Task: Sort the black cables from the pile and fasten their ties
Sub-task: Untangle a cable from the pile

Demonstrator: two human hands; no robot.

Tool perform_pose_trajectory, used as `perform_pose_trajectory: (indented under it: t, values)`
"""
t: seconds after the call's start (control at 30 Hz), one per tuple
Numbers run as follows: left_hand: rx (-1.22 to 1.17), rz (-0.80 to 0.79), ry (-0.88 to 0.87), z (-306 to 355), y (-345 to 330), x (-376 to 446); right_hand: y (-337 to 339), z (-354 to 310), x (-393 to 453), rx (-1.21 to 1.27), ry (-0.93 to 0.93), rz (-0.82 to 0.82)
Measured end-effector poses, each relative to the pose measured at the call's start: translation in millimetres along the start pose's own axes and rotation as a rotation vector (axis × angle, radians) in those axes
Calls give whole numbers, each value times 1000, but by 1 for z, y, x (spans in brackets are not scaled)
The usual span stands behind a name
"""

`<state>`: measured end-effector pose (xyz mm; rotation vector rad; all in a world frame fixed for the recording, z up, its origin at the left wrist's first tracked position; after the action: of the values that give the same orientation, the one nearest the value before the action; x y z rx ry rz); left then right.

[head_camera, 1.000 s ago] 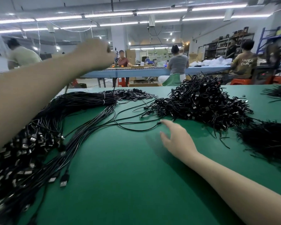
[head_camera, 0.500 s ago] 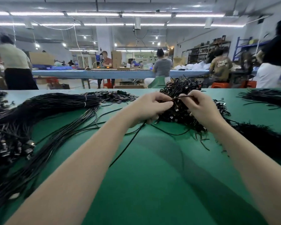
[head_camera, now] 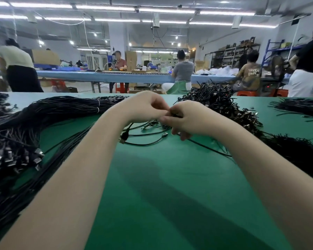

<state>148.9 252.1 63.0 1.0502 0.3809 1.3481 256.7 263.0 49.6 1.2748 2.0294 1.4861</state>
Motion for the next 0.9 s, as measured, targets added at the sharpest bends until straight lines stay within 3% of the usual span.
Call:
perform_pose_trajectory:
  t: [0.1,0.27,0.33,0.4,0.47,0.53,0.57,0.7,0.83,0.9]
  values:
    - [-25,109,22,-6,18,-4,1,1,7,264,-30,103]
    - [-95,55,65,-27,29,-16,7,47,3,750,-234,209]
    - [-247,128,92,-34,33,-15,14,59,1,813,-279,264]
    - [-577,242,158,-39,34,-15,15,62,-2,895,-299,257]
    - [-1052,362,246,-43,28,-14,8,56,-3,1033,-285,169]
    - [-1412,378,253,-36,16,-8,-3,43,-3,1129,-254,50]
    - [-1446,361,246,-32,12,-6,-10,35,-3,1160,-236,-13]
    - [-1191,292,212,-20,11,-1,-36,7,-7,1192,-164,-219]
    - [-1286,324,203,-13,23,-6,-62,-8,-16,1082,-127,-450]
    - [-1380,261,178,-3,21,-8,-73,-7,-19,1048,-152,-524]
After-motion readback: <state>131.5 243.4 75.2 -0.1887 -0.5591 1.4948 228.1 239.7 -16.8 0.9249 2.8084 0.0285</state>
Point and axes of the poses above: each hand's wrist, its own x-axis towards the middle knuckle, its own y-axis out of the back of the hand, z = x × y, the point moved 8 cm from there along x, towards the middle knuckle, and after that the axes turned 5 degrees about -y, right-handed, at the moved point
